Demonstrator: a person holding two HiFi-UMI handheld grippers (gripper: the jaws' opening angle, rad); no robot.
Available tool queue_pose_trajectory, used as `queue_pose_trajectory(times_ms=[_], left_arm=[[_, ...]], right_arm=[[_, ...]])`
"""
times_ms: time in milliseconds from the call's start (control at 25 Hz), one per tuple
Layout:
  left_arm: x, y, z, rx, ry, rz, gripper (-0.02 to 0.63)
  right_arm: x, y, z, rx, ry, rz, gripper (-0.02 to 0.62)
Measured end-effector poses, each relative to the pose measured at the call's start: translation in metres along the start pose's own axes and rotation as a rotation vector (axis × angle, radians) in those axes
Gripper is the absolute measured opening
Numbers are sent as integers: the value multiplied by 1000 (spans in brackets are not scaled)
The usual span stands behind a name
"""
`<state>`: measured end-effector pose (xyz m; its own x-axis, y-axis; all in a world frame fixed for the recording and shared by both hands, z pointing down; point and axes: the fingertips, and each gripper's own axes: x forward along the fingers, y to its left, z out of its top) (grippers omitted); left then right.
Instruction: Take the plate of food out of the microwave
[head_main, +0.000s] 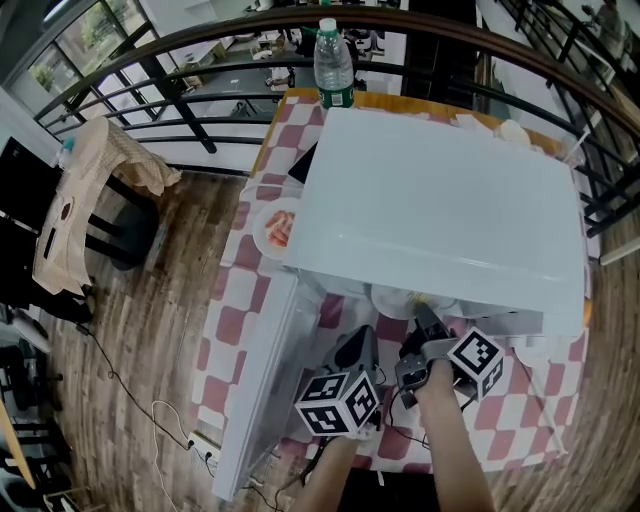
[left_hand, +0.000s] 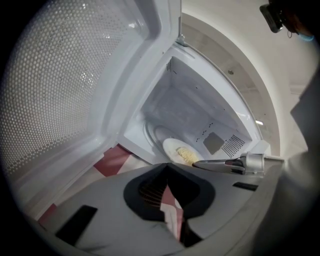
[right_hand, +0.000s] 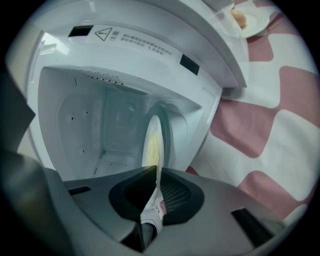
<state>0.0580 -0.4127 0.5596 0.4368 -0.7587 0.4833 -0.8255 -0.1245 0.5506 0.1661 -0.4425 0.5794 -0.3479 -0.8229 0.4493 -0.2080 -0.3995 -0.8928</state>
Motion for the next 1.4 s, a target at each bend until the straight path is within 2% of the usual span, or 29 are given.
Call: queue_pose_trajectory(times_ms=[200,360,640,800,1000,1160,1400], left_arm=[[-3,0,0,0,-6,-1,2],[-8,-1,-2,-2,-9,2,2],[-20,-2,-4,-8,-25,8,2],[-28,-4,-4,-5,-40,12,2],[-39,-12,-3,9,-54,3,2],[-48,-21,-2,1,-74,-3,2],[-60,-40,-4,26,-90,-10,2]], right_arm=[[-9,2,-4,4,12,34,40],[-21,-2,-6,5,20,23,40],[-34,0,-10,21,25,74,38],[-49,3,-10,26,28,70,38],[-69,10,-9,18,28,107,38],[-88,6,-8,8,28,86,38],[-109,12,-8,-4,39,123,38]])
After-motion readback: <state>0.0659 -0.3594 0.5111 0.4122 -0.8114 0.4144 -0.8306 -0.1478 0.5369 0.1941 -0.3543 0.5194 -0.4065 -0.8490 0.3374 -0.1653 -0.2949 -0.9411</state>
